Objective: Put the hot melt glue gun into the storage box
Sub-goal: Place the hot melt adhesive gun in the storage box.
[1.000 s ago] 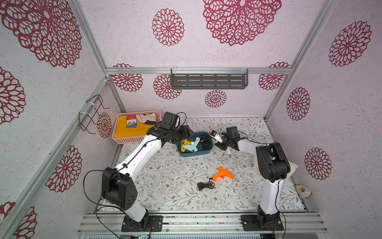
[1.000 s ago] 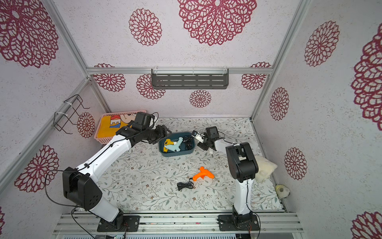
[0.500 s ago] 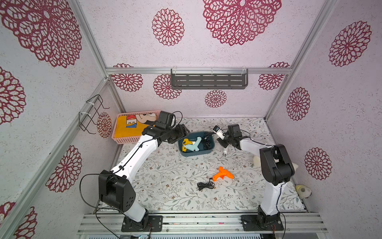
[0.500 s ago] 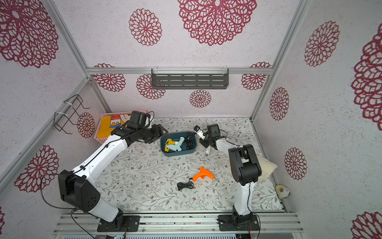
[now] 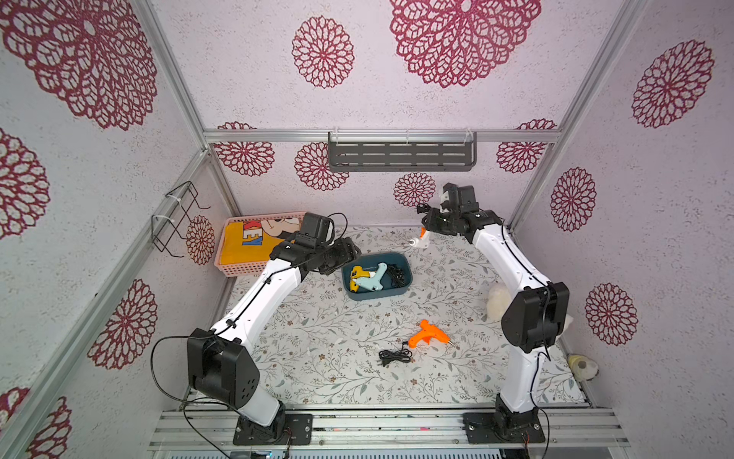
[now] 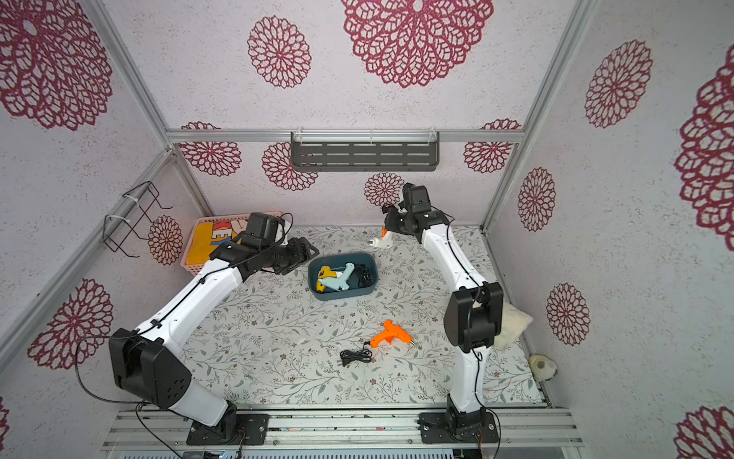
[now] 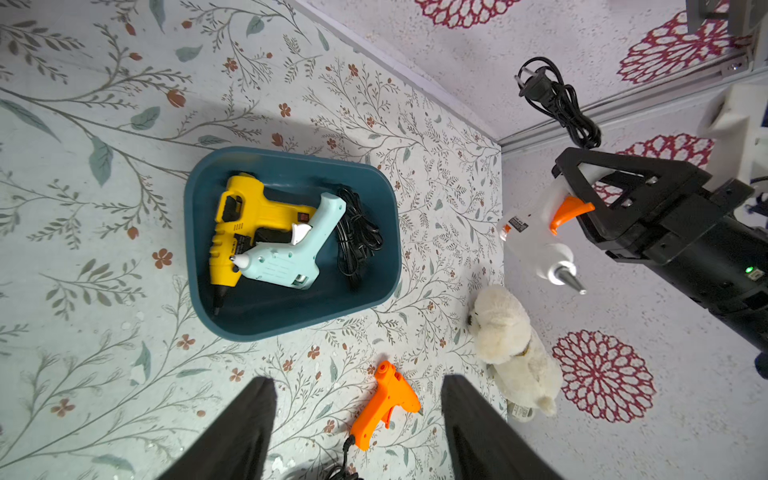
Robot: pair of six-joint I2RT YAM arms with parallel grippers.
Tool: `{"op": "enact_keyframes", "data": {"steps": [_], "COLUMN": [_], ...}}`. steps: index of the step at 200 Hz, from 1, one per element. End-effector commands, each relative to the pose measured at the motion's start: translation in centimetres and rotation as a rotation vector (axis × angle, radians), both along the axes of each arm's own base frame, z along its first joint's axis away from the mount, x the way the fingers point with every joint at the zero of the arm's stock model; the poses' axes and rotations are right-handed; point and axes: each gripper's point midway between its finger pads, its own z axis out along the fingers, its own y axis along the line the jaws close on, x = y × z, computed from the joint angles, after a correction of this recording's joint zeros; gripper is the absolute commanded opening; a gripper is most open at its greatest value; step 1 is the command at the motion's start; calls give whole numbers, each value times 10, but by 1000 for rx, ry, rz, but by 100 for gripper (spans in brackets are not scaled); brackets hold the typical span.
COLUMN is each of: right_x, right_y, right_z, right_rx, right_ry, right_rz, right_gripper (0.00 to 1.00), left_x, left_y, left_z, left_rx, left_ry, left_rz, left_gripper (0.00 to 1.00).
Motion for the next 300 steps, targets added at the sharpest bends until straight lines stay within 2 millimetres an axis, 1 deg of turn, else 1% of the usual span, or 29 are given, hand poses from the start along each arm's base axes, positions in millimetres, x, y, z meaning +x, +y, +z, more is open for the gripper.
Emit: {"op": "enact_keyframes", "data": {"steps": [1, 18, 35, 57, 63, 80, 96, 107, 134, 148, 169, 189, 211, 235, 254, 279, 300], "right_x": [-41, -52, -63, -68, -68, -68, -71, -74, -83, -89, -96, -98, -100, -97, -93, -86, -87], "right_y": [55, 92, 114, 129, 133, 138, 143, 144, 142, 140, 134, 128, 123, 122, 122, 120, 117], "right_z": [-35, -43, -50, -54, -52, -57, -57, -56, -42, -41, -46, -56, -82, -103, -116, -128, -144], "right_rx": [331, 434, 461, 452, 445, 402, 385, 380, 370, 350, 313, 281, 241, 222, 214, 214, 187], "right_ry": [413, 530, 619, 692, 698, 735, 755, 762, 741, 748, 763, 776, 820, 854, 865, 866, 891], "right_rz": [-112, -124, -161, -207, -211, -241, -253, -267, -283, -289, -311, -338, -375, -406, -430, -457, -473], "right_gripper": [0, 0, 0, 0, 0, 0, 0, 0, 0, 0, 0, 0, 0, 0, 0, 0, 0], "left_x": [-4, -8, -14, -21, -23, -25, -25, -25, -25, -24, -21, -19, -17, -16, -17, -19, -19], "left_y": [17, 24, 33, 42, 44, 47, 49, 51, 52, 51, 50, 48, 46, 47, 48, 50, 51], "left_z": [12, 15, 17, 16, 16, 16, 19, 19, 19, 18, 17, 15, 15, 16, 16, 14, 13], "left_rx": [17, 29, 37, 42, 44, 48, 53, 60, 59, 59, 55, 51, 41, 42, 48, 53, 54], "left_ry": [-39, -47, -54, -56, -56, -56, -60, -60, -59, -57, -54, -47, -47, -48, -46, -41, -37], "left_rz": [49, 73, 98, 126, 131, 139, 142, 145, 144, 144, 141, 135, 133, 134, 138, 143, 144], "left_gripper": [70, 70, 70, 70, 70, 70, 70, 70, 70, 70, 70, 70, 69, 69, 69, 69, 69]}}
